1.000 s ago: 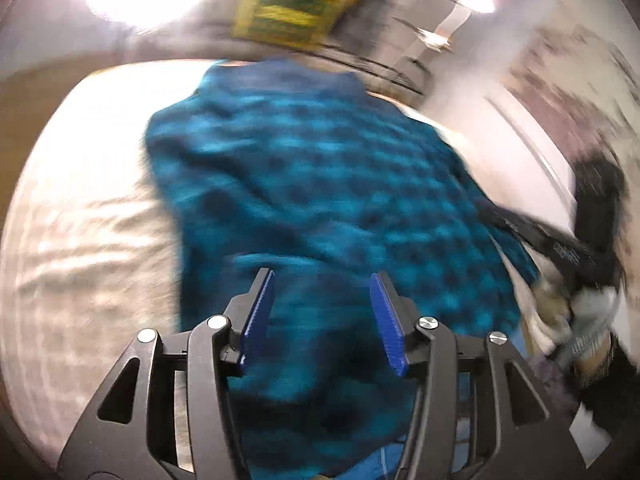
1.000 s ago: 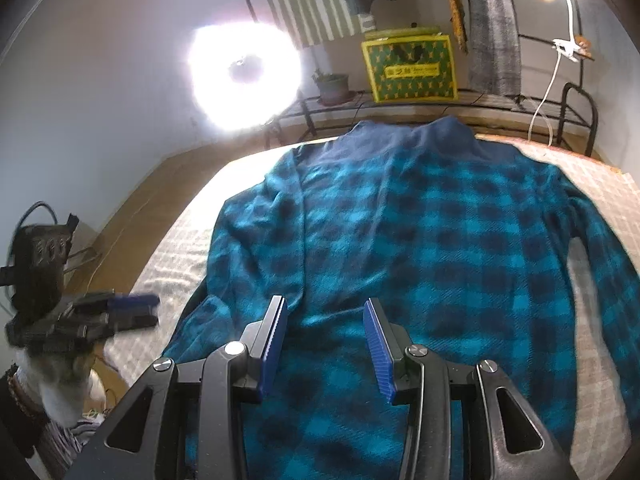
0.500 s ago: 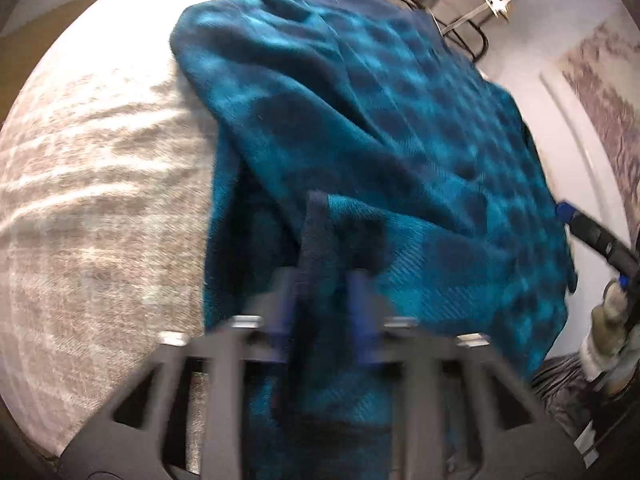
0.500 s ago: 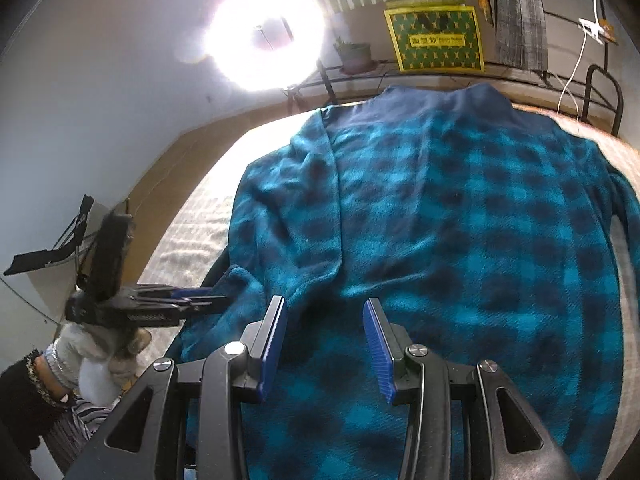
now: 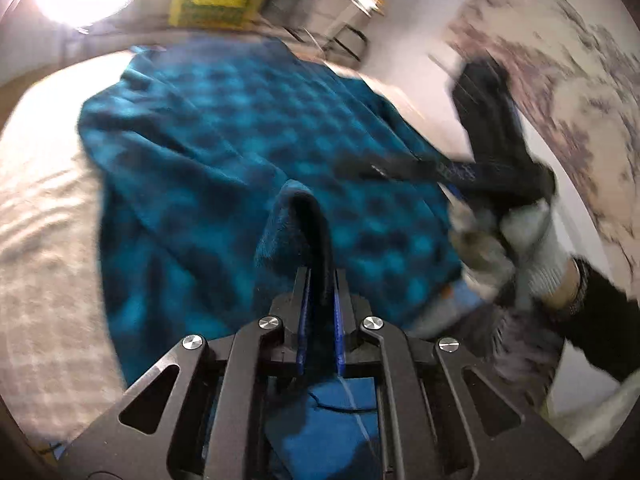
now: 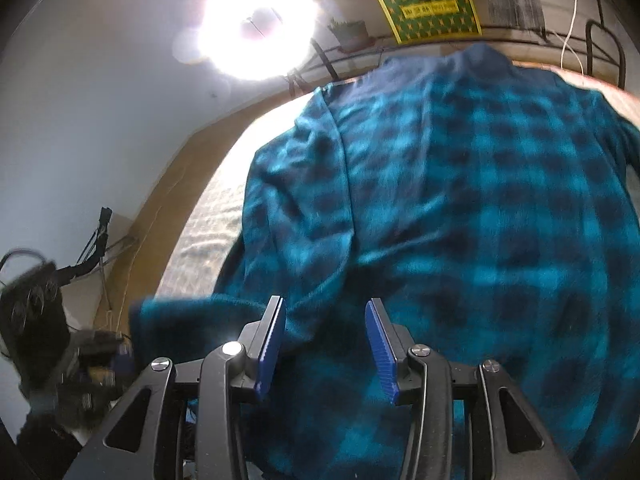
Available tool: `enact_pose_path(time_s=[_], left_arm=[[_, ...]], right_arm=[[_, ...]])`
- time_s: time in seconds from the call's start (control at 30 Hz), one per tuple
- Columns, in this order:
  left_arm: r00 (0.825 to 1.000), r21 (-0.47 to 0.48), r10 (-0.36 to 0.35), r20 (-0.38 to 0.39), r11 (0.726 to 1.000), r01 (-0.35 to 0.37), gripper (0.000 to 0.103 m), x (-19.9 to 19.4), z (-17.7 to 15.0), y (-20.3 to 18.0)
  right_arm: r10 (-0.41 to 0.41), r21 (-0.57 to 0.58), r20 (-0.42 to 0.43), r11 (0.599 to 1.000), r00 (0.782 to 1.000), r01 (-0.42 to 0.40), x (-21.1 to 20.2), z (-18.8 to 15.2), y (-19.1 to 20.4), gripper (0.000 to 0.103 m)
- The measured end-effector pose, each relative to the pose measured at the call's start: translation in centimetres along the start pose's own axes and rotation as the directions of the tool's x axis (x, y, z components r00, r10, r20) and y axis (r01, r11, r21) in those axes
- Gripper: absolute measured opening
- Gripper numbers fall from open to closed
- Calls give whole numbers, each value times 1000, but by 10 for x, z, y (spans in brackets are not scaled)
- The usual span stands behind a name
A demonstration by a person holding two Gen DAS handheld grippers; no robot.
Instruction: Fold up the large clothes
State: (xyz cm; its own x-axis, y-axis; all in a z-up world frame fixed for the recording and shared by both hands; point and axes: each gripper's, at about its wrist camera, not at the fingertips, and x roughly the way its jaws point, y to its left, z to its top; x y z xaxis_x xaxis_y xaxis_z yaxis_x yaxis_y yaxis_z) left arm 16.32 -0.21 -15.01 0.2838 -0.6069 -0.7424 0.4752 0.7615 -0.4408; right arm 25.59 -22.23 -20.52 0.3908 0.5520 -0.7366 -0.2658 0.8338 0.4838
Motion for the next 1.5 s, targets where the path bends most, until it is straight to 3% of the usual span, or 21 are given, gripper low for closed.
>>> enact_pose_path(time_s=[0.07,0.13,0.2,0.27,0.33,0.43,0.57,0.67,0.7,0.77,0.8,0.83,0.9,1.07,1.33,1.43,1.5], left_arm=[[997,-4,-53,-50,999,53,13,4,-5,-7],[996,-20,-71,-47,997,70,28,1,-7,-7],[999,-47,-40,-11,998,39,29,-5,-2,3],[1000,-148,22,8,989,-21,29,-8,7,32],[997,-253,83,10,964,-78,29,-4,14,66],[991,-364,129,-32,922,-132,29,14,25,113],[996,-481,76,-44,873,-87,29,38,28,148],[997,-496,54,-58,865,-76,29,54,31,152],[996,-494,60,-68,865,-86,29,59,32,153],[995,-500,75,-69,860,-100,26,65,34,156],[994,-500,85,-65,859,-106,14,65,35,157],[994,-495,93,-60,862,-111,8,66,38,158],[994,-487,97,-41,867,-105,6,60,40,158],[990,-436,136,34,894,-108,4,26,46,146],[966,-411,224,130,899,-153,4,-57,62,152],[960,-418,263,98,886,-200,4,-58,60,164],[964,-427,260,61,879,-211,4,-44,54,171]], right_arm=[[-7,3,-16,1000,1000,7,1,-6,-3,44],[-1,13,-25,1000,1000,2,-1,-11,-6,48],[17,33,-34,999,999,-16,-5,-18,-10,54],[44,59,-48,997,998,-41,-5,-23,-13,57],[87,87,-80,993,993,-80,-4,-32,-15,59],[88,80,-123,994,989,-78,0,-47,-13,64],[58,65,-177,997,982,-47,8,-60,-14,65],[84,94,-210,993,974,-66,16,-67,-19,65],[98,100,-217,992,971,-78,18,-69,-19,61],[124,104,-231,989,965,-102,23,-70,-16,41],[145,109,-239,987,960,-121,25,-71,-14,29],[182,125,-248,980,952,-155,27,-71,-11,21],[228,134,-243,970,943,-201,26,-70,-4,8],[309,114,-194,950,931,-291,6,-62,19,2],[513,227,-145,850,846,-476,14,-56,58,1],[478,190,-172,874,861,-448,28,-59,71,1],[474,228,-196,873,858,-430,43,-66,65,1]])
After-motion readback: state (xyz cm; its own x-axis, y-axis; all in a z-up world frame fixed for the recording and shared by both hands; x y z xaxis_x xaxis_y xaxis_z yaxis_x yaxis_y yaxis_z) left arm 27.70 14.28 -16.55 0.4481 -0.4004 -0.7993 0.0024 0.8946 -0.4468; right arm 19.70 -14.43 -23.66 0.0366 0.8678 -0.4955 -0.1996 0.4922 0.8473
